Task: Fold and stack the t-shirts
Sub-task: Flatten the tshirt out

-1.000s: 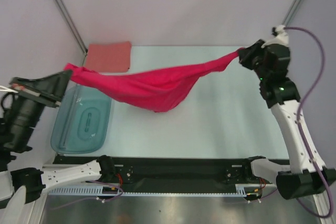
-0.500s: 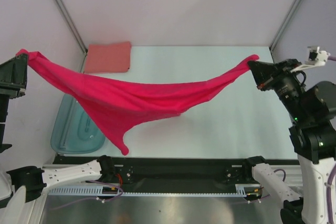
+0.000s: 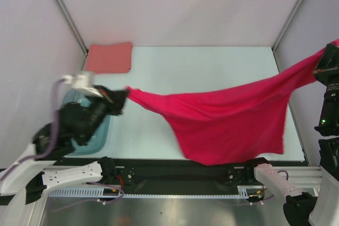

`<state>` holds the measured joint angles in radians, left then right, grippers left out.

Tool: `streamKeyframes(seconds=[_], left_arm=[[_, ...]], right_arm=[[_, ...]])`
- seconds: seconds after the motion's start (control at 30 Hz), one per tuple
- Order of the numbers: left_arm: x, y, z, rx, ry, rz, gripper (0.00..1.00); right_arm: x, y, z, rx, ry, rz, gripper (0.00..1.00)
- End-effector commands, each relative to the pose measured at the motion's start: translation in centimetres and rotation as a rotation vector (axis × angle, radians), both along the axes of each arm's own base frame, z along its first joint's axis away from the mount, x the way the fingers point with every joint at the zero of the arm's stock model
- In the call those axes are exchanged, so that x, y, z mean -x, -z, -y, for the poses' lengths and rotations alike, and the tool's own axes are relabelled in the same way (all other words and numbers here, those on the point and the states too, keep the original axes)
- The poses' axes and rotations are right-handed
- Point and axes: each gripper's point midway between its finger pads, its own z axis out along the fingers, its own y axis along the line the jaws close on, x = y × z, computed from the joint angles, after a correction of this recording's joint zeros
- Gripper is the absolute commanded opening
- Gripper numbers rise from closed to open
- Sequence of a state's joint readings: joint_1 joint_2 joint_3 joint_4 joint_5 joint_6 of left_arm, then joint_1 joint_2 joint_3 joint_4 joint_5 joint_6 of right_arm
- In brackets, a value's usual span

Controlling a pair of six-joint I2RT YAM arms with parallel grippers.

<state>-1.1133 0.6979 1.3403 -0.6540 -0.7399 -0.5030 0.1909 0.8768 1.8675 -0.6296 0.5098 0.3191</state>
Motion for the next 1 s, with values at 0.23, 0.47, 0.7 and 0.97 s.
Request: streamKeyframes(seconds=[0.23,0.47,0.7,0.97], left_arm=[[4.9,17.8,12.0,0.064,0.434,-0.471,0.00],[2.0,23.5,9.4,-0.060,0.170,-0.551,0.00],[-0.8,32.9,3.6,-0.148,-0.190,-0.772,0.00],[-1.7,37.8,-1.1,-0.183,-0.380,-0.884,0.00]], right_arm=[[-0.5,-4.9,2.2,0.080,0.212,0.154,0.00],[-18.5,-0.8,-6.4,0.260,0.046,0.112,0.00],[-34.5,13.2,-14.8,0.231,-0.221,-0.014,0.00],[-43.4,28.2,-26.3,0.218,-0.467,-0.211,0.00]])
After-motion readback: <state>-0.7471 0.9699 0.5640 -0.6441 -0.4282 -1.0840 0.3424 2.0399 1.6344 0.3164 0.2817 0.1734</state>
